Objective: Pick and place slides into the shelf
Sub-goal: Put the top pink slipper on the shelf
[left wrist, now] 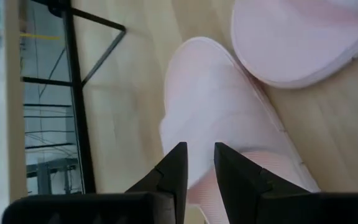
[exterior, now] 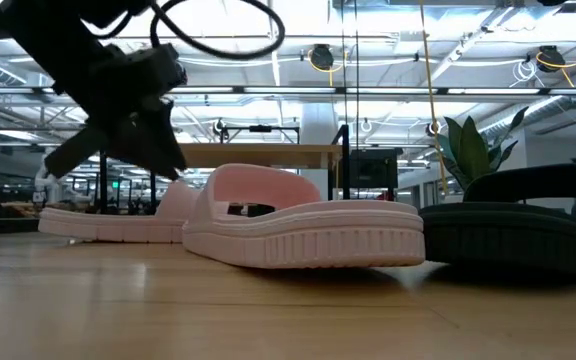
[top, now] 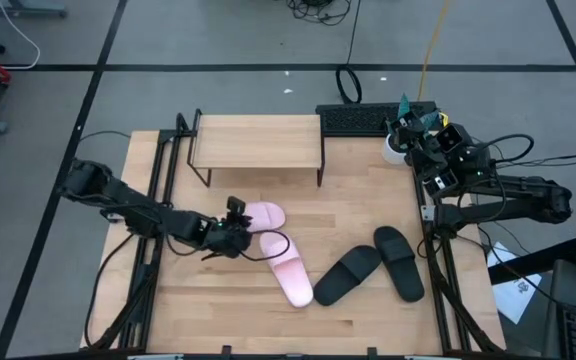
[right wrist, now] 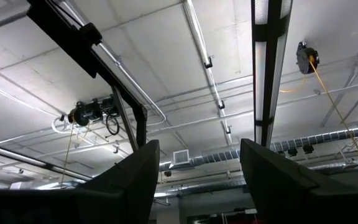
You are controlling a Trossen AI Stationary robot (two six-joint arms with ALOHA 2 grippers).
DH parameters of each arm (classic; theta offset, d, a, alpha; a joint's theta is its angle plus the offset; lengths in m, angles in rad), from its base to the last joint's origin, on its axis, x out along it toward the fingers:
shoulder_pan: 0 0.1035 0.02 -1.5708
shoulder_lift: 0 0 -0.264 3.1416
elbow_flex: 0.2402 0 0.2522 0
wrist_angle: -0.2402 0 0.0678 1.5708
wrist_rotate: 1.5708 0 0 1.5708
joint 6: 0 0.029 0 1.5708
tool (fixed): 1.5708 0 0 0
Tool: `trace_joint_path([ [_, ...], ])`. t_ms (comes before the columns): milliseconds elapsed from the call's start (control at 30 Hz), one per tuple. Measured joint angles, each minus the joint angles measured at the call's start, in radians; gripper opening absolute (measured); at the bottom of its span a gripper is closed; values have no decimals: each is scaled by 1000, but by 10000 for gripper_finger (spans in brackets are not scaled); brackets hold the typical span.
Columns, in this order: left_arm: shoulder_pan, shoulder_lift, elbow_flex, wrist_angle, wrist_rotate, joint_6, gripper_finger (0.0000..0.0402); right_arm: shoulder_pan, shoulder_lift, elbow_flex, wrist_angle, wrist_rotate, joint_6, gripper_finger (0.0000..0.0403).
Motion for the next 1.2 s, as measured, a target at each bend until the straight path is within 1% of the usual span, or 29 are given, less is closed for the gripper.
trace_joint_path([
  [167, 0, 3, 0, -36, 0, 2, 86, 0, 0, 0, 0, 0, 0, 215],
  [400, -24, -92, 0, -121, 6, 3, 86, 0, 0, 0, 0, 1, 0, 215],
  [500, -29, -125, 0, -177, 43, -1, 86, 0, 0, 0, 0, 1, -1, 215],
  [633, -29, -130, 0, -200, 85, 1, 86, 0, 0, 0, 0, 1, -21, 215],
  [867, -20, -130, -1, -158, 90, 56, 86, 0, 0, 0, 0, 1, -34, 215],
  [1200, 26, -126, -1, -127, 106, 124, 86, 0, 0, 0, -14, 1, -35, 215],
])
